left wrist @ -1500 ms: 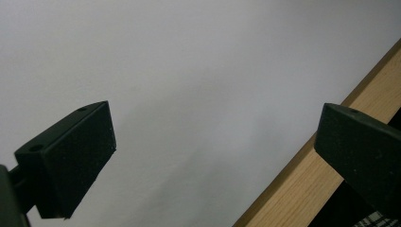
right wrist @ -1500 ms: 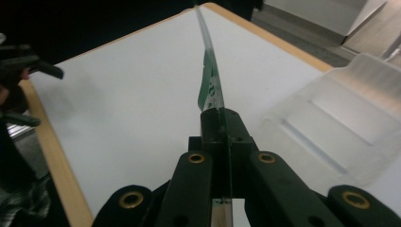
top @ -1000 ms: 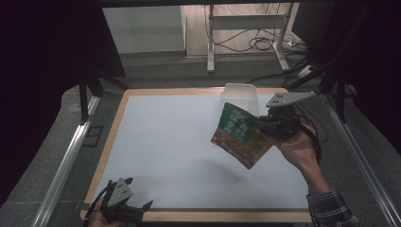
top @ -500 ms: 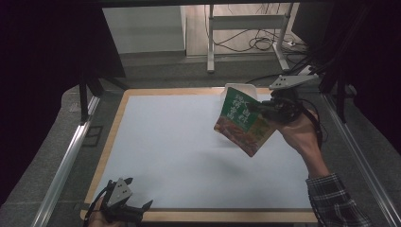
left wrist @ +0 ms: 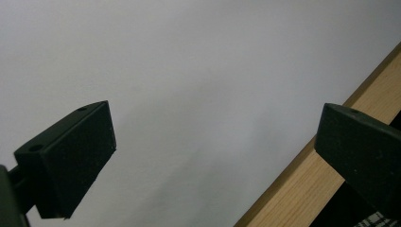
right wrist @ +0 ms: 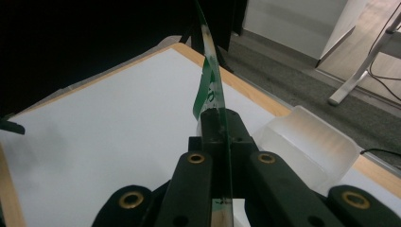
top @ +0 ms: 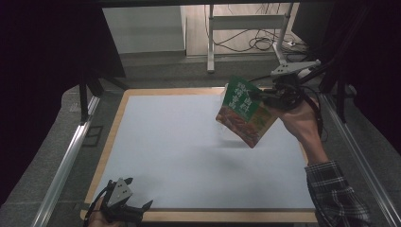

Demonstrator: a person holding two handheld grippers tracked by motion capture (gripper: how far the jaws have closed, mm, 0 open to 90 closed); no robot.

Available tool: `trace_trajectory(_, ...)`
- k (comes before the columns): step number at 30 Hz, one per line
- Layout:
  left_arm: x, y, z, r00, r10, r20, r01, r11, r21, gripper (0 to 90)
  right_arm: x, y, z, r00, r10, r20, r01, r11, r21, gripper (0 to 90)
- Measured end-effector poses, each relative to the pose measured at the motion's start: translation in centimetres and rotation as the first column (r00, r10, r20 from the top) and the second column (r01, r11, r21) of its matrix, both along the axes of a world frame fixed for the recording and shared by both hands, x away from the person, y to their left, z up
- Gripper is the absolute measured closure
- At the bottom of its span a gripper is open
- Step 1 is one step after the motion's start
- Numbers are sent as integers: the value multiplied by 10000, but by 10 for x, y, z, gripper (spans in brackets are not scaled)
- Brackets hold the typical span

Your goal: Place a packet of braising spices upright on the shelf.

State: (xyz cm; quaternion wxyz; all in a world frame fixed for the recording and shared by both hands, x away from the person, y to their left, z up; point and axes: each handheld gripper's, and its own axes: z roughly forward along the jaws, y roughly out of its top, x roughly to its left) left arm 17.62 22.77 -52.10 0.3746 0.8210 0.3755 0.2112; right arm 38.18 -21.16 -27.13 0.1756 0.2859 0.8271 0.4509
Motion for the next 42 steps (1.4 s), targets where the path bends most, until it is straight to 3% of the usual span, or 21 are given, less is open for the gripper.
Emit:
trace_trajectory(9, 0, 0, 0, 10000, -7, -5, 7, 10000, -37, 0, 21, 4, 14, 9994, -195, 272, 196, 9998, -44, 890)
trace_trajectory(20, 0, 0, 0, 10000, -25, -2, 25, 10000, -28, 0, 44, 7, 21, 9963, -534, 672, 539, 9985, -52, 890)
trace_trajectory(30, 0, 0, 0, 9999, -108, -20, 108, 9999, -10, 0, 68, 4, 6, 9924, -832, 912, 827, 9965, 89, 890)
trace_trajectory(42, 0, 0, 0, 10000, -89, -18, 89, 10000, 5, 0, 72, -1, -15, 9962, -631, 598, 634, 9980, -32, 890)
